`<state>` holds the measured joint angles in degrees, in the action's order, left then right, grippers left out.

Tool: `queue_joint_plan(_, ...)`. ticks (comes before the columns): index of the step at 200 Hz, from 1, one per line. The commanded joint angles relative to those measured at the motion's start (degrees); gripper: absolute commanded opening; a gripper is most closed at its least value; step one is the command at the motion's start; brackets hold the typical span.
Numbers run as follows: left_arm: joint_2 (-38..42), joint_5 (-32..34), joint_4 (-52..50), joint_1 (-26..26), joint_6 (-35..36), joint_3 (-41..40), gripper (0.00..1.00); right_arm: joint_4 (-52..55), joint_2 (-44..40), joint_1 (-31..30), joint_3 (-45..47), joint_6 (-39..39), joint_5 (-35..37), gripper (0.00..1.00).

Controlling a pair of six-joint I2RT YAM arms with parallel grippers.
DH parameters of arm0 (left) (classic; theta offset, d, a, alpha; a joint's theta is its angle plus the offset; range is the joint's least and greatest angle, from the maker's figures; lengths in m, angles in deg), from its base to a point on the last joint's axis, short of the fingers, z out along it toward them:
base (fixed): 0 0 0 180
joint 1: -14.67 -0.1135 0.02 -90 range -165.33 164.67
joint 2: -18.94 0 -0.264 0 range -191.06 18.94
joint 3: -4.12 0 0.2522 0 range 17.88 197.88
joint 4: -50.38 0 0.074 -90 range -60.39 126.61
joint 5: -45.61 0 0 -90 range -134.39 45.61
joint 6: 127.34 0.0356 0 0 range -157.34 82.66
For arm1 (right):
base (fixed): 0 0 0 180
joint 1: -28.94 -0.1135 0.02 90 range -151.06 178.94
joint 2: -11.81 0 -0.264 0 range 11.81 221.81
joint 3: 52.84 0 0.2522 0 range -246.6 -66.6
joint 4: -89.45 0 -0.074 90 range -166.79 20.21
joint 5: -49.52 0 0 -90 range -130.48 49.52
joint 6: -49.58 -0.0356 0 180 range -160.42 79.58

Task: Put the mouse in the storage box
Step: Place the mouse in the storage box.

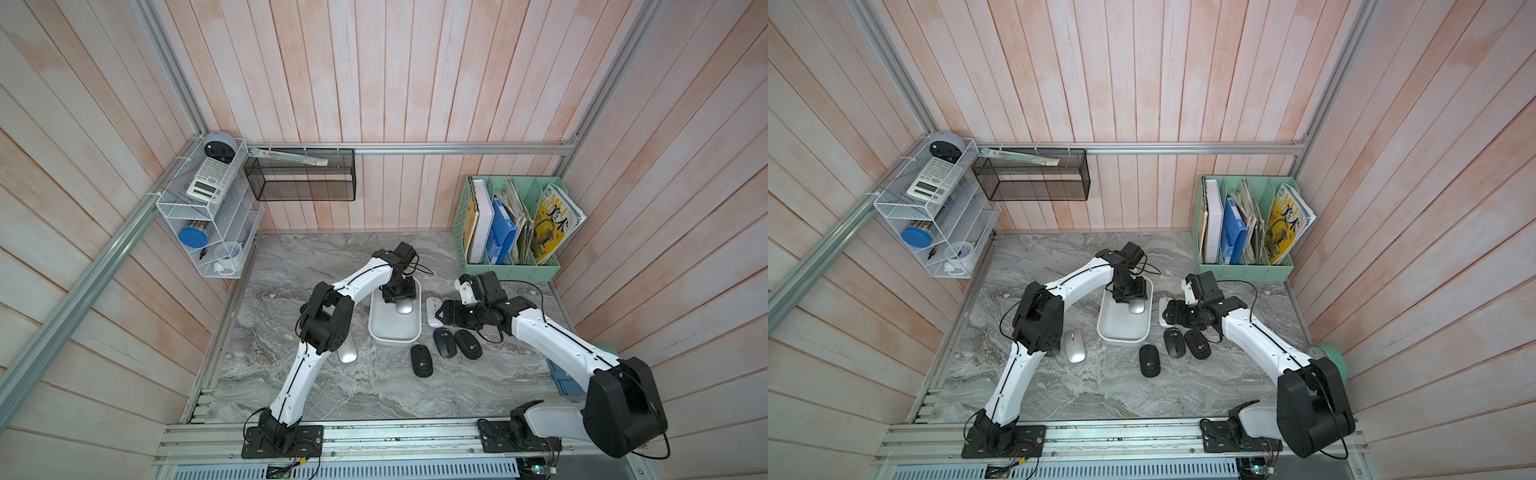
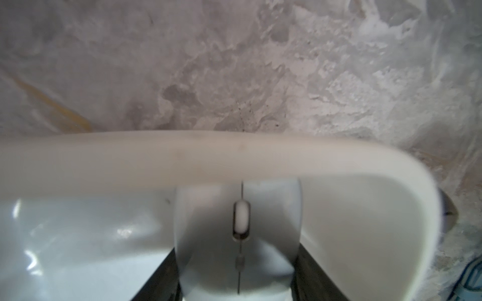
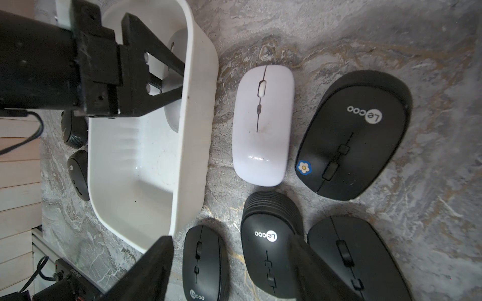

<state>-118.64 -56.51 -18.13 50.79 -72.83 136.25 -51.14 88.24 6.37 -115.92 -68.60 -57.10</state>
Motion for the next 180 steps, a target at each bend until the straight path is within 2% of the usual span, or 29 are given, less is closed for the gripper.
queue_joint_plan(1, -1.5, -1.2, 0.9, -0.1, -0.8, 1.0, 0.52, 1.5, 0.6, 0.2, -0.1, 1.1, -0.9, 0.75)
queue_joint_plan(89, -1.8, -2.1, 0.2, -0.1, -0.6, 1.7, 0.69, 2.2, -0.1, 0.4, -0.8, 1.0, -0.9, 0.75)
queue_joint_plan(129, -1.2, -2.2, -0.1, -0.1, -0.6, 1.5, 0.72, 2.5, -0.4, 0.4, -1.0, 0.9, -0.9, 0.75)
queue_joint_plan(180, 6.7, -0.8, 0.9, -0.1, 0.4, -0.7, 0.73, 2.9, -0.8, 0.4, -1.5, 1.2, -0.5, 0.75)
